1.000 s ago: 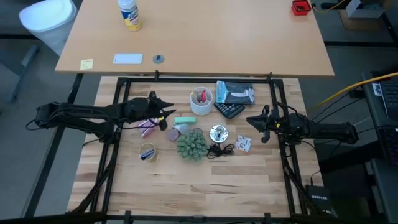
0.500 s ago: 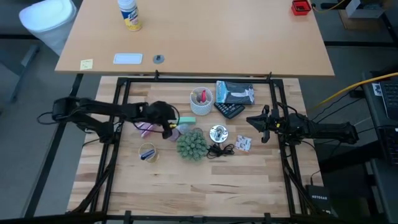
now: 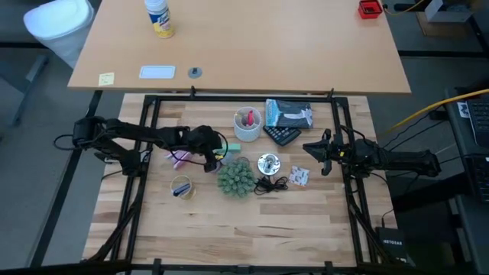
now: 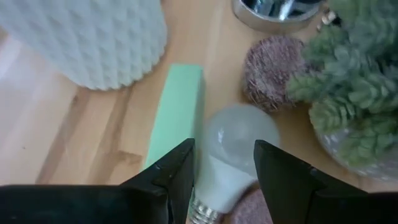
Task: Screw lightbulb
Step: Insert the lightbulb into the silver desk lamp
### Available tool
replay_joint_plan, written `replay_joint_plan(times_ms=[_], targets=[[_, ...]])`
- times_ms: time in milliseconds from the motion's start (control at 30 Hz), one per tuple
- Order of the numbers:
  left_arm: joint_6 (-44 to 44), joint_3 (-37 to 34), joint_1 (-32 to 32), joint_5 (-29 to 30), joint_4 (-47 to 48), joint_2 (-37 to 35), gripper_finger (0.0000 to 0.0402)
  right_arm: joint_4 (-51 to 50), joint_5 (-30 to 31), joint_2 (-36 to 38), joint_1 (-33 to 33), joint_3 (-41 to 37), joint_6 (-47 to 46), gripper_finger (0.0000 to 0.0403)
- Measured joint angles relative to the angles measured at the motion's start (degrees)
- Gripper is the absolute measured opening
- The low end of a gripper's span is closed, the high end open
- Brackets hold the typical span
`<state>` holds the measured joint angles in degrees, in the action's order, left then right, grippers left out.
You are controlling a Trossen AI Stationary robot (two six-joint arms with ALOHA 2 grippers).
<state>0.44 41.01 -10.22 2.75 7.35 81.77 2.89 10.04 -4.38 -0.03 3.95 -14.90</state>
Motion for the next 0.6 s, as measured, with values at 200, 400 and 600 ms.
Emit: replay_joint_plan(times_ms=[200, 400, 600], targets=[[-0.3, 0.0, 0.2, -1.5, 3.1, 0.3, 0.0163, 0.0, 0.0, 0.0, 0.0, 0.0, -0.3, 0.0050], [0.4, 0.0, 0.1, -1.5, 3.1, 0.4, 0.0172, -0.3, 0.0, 0.0, 0.0, 0.0, -1.4, 0.0050], [-0.3, 0.0, 0.1, -1.5, 2.2, 3.2, 0.0176, -0.5, 0.0, 0.0, 0.0, 0.0, -1.4, 0.0050]])
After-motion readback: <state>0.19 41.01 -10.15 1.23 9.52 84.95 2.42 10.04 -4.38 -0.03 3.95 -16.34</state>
